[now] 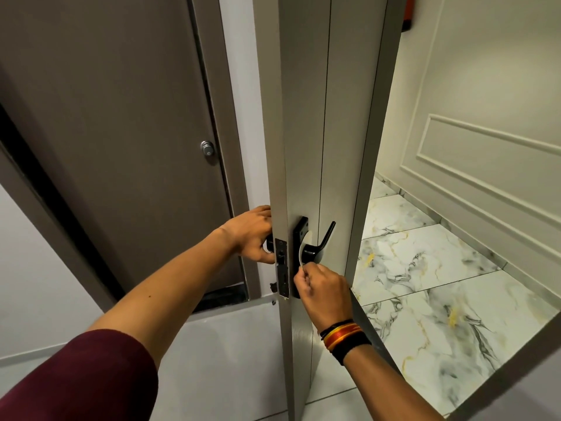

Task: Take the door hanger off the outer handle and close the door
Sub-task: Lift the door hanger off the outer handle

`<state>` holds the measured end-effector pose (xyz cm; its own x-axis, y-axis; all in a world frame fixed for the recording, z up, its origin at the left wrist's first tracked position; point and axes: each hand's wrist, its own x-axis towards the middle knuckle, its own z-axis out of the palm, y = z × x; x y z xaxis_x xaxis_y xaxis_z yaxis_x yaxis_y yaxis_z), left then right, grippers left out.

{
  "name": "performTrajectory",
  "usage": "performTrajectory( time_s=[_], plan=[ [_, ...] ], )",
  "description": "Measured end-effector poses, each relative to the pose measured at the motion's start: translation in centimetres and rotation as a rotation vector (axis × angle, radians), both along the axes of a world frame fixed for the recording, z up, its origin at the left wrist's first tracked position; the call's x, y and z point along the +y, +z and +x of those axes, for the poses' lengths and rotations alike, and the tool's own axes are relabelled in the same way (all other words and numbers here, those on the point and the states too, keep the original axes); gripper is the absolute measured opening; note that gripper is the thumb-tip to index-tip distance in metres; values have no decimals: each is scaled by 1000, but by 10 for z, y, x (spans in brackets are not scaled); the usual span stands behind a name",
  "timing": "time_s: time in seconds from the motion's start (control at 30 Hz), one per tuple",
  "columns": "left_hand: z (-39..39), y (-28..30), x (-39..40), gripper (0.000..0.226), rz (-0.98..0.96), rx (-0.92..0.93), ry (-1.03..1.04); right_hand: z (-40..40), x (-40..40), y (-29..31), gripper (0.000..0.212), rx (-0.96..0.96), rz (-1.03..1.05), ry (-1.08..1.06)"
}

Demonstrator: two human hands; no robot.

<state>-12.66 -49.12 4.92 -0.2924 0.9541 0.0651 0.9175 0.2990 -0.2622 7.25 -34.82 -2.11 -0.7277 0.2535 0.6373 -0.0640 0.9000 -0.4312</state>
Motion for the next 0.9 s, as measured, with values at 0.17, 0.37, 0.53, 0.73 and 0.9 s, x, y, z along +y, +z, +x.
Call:
performTrajectory(
  time_s=[0.17,0.37,0.53,0.73,0.9],
  plan=[
    [0,-2,4,67,-32,10,26,3,-2,2,15,49,-13,8],
    [2,-2,5,70,-64,47,31,2,-4,8,16,89,-36,-6],
    [3,1,4,68,-47,30,17,-3,0,20,16,67,-26,-3],
    [3,0,1,62,-1,-1,-26,-1,42,28,5,-24,50,-45],
    [5,3,5,51,106,-63,-131,-19,78,46,72,-234,262,-96]
  ],
)
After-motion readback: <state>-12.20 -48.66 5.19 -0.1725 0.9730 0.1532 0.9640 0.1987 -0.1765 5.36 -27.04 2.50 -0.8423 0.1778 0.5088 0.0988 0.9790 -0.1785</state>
